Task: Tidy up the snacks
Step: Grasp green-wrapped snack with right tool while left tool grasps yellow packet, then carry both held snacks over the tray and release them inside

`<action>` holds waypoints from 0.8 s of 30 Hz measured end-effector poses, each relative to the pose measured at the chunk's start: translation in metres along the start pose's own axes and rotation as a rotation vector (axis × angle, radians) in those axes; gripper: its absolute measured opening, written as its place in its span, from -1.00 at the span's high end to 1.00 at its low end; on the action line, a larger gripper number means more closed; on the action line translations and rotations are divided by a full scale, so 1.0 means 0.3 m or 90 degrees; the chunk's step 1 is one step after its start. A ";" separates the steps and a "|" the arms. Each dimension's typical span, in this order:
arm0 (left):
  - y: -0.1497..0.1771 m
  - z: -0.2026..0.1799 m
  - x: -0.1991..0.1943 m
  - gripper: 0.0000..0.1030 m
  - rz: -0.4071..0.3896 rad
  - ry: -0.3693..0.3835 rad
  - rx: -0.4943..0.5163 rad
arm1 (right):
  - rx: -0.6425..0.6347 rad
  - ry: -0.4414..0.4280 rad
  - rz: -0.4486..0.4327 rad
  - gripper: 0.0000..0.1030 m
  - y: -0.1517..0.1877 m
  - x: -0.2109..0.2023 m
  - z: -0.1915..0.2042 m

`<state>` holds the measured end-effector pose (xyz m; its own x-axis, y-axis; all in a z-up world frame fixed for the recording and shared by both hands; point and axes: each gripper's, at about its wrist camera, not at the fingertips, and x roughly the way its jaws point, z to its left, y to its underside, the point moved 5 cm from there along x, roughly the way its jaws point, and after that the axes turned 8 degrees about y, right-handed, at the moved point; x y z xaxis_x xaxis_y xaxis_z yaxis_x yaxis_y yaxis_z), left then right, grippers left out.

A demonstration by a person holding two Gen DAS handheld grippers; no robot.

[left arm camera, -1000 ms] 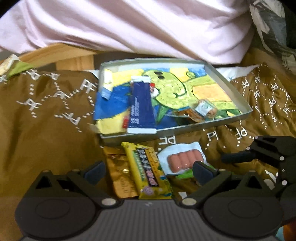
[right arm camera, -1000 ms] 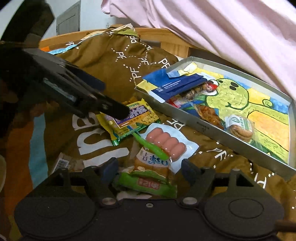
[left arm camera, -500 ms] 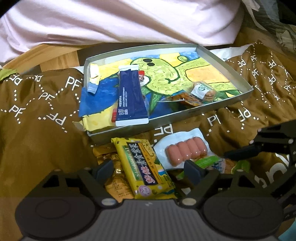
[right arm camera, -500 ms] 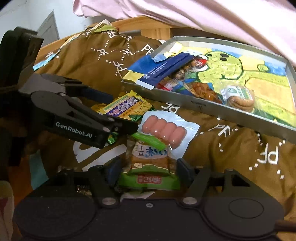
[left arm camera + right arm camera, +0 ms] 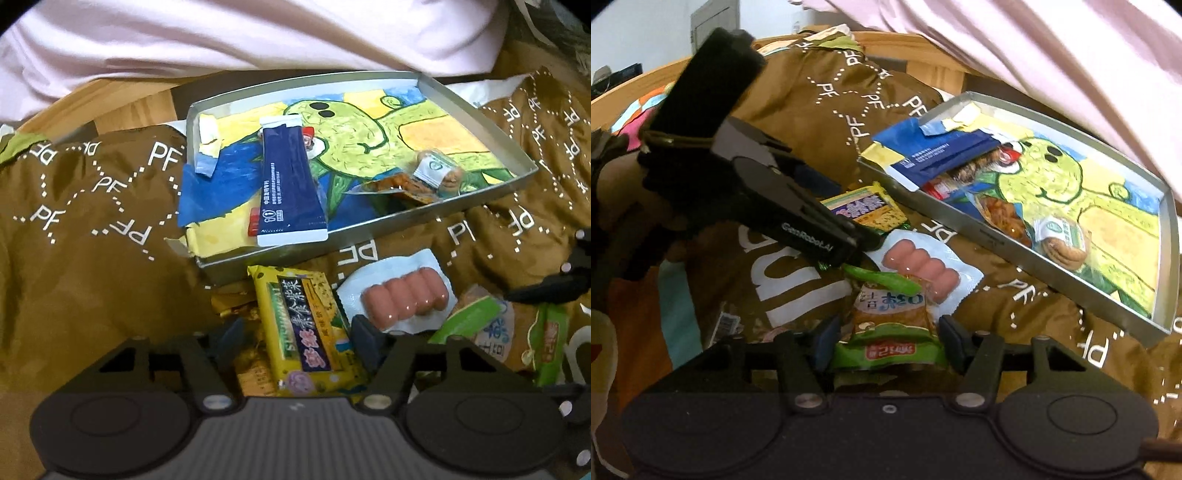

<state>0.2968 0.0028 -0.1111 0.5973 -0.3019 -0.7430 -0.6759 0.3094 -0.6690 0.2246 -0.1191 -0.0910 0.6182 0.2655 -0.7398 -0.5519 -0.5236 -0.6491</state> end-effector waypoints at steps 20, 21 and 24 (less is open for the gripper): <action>-0.015 -0.021 -0.137 -0.01 -0.046 0.041 -0.062 | -0.044 0.047 -0.076 -0.10 -0.031 -0.045 0.008; -0.018 -0.023 -0.152 -0.01 -0.055 0.043 -0.068 | -0.044 0.054 -0.083 -0.09 -0.035 -0.053 0.007; -0.030 -0.027 -0.198 -0.01 -0.087 0.043 -0.081 | -0.037 0.070 -0.107 -0.09 -0.054 -0.085 0.002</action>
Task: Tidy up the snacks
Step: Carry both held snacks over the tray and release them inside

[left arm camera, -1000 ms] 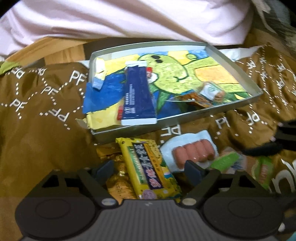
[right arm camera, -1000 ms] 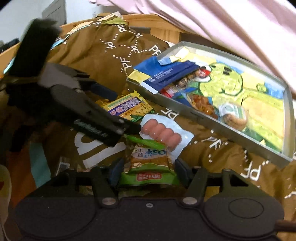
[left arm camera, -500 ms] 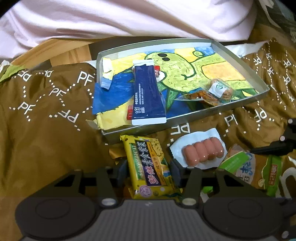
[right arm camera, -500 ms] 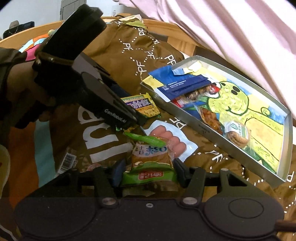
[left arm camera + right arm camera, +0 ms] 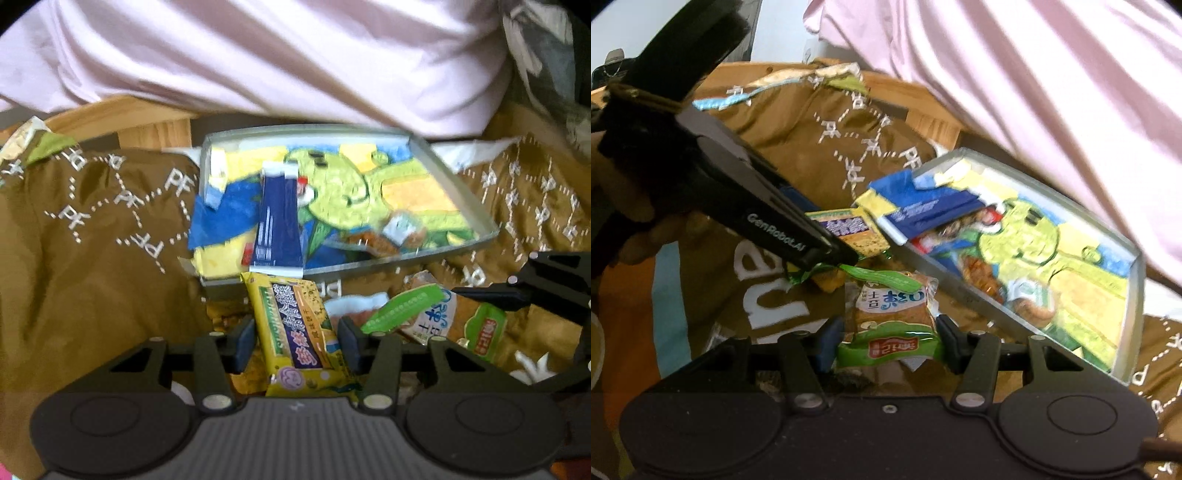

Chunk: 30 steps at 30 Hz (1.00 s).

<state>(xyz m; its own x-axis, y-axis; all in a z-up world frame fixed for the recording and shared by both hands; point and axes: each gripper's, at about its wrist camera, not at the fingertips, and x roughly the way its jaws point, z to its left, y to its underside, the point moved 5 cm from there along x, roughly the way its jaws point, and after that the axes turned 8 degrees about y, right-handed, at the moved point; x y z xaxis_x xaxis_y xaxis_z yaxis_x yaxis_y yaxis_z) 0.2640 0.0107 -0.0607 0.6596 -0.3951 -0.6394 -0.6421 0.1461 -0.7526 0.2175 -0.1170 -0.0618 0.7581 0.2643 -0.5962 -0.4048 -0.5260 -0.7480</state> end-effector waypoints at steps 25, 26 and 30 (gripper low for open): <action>-0.164 0.054 0.163 0.42 -0.106 0.027 -0.101 | 0.149 0.150 -0.105 -0.10 -0.074 0.053 -0.271; -0.155 0.055 0.157 0.39 -0.109 0.035 -0.103 | 0.148 0.149 -0.101 -0.10 -0.073 0.059 -0.273; -0.121 0.050 0.152 0.04 -0.104 0.051 -0.103 | 0.137 0.149 -0.094 -0.10 -0.069 0.072 -0.263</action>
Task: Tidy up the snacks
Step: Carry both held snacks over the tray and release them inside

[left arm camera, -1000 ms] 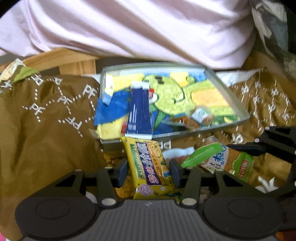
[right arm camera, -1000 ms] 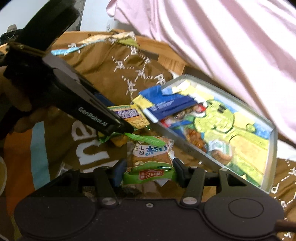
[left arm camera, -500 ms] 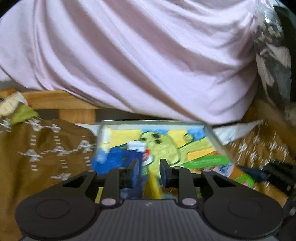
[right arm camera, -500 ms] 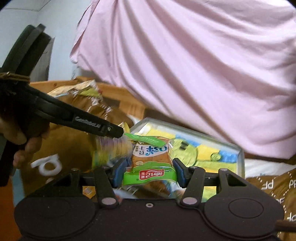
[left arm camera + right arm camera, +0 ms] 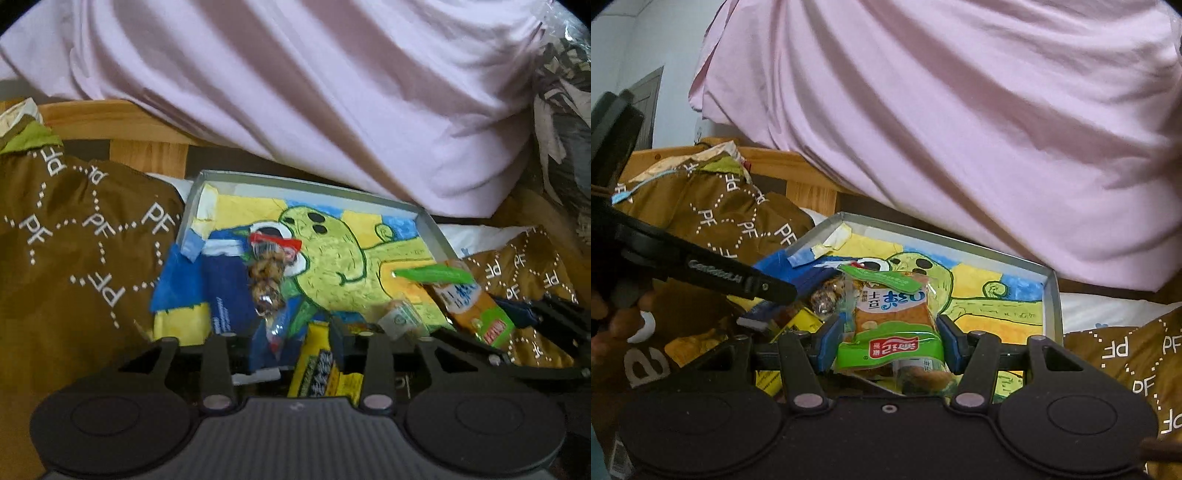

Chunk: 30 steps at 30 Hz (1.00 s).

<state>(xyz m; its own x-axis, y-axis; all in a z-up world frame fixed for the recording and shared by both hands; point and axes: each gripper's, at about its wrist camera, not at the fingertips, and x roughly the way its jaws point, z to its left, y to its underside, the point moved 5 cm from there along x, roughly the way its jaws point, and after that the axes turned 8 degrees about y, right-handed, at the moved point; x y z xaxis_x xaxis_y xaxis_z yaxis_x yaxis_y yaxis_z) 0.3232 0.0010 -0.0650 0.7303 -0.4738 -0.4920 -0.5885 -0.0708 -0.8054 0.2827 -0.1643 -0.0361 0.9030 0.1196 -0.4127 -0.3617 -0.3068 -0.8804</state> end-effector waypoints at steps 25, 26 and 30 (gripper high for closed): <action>0.126 -0.037 0.086 -0.02 0.113 0.048 0.055 | 0.012 0.021 0.008 -0.10 0.017 0.026 -0.028; 0.119 -0.043 0.078 -0.02 0.109 0.051 0.054 | 0.011 0.023 0.010 -0.10 0.019 0.028 -0.029; 0.071 -0.078 0.045 -0.02 0.090 0.063 0.042 | 0.012 0.031 0.013 -0.10 0.028 0.038 -0.039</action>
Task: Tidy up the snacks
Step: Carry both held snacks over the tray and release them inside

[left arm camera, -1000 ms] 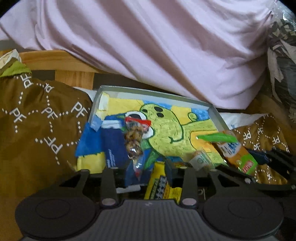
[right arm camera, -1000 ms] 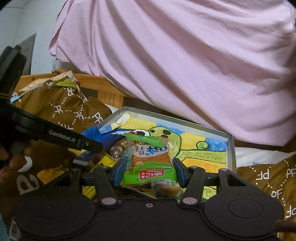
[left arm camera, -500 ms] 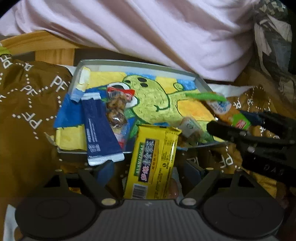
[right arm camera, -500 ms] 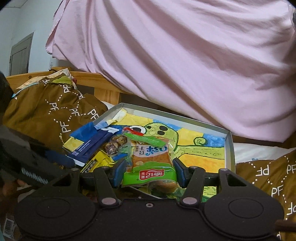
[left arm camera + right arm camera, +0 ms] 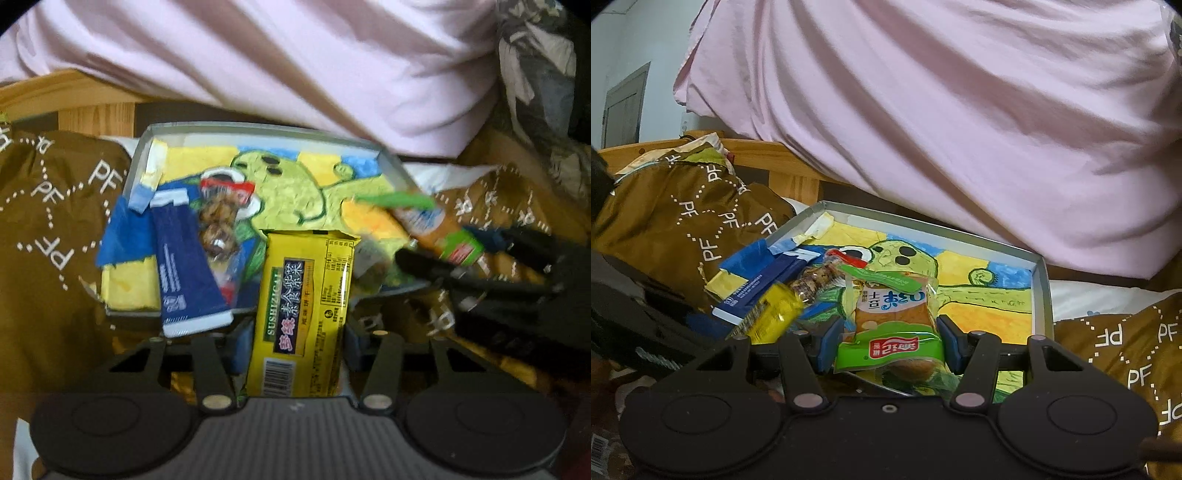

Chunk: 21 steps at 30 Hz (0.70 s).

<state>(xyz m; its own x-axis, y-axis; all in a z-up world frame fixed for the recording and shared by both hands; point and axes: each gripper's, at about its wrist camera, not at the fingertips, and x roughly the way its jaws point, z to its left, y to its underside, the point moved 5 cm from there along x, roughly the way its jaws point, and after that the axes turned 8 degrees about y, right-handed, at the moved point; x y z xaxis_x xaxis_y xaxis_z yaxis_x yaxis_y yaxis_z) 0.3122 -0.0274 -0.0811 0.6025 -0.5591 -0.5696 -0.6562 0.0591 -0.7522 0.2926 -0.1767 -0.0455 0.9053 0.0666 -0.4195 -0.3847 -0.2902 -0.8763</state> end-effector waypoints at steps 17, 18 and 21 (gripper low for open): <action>-0.338 0.081 0.156 -0.02 -0.067 -0.056 -0.023 | 0.092 0.039 0.042 -0.11 0.003 0.156 -0.111; -0.341 0.088 0.186 -0.02 -0.055 -0.062 -0.031 | 0.099 0.039 0.049 -0.12 0.007 0.169 -0.115; -0.325 0.096 0.261 -0.03 -0.017 -0.073 -0.049 | 0.107 0.037 0.070 -0.15 0.027 0.202 -0.121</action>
<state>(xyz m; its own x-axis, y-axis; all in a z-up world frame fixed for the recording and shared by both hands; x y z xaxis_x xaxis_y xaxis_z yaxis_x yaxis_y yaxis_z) 0.4366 -0.0530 -0.0618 0.6657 -0.4608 -0.5870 -0.6693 -0.0210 -0.7427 0.3509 -0.2096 -0.0693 0.8635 -0.0132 -0.5042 -0.5015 -0.1293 -0.8555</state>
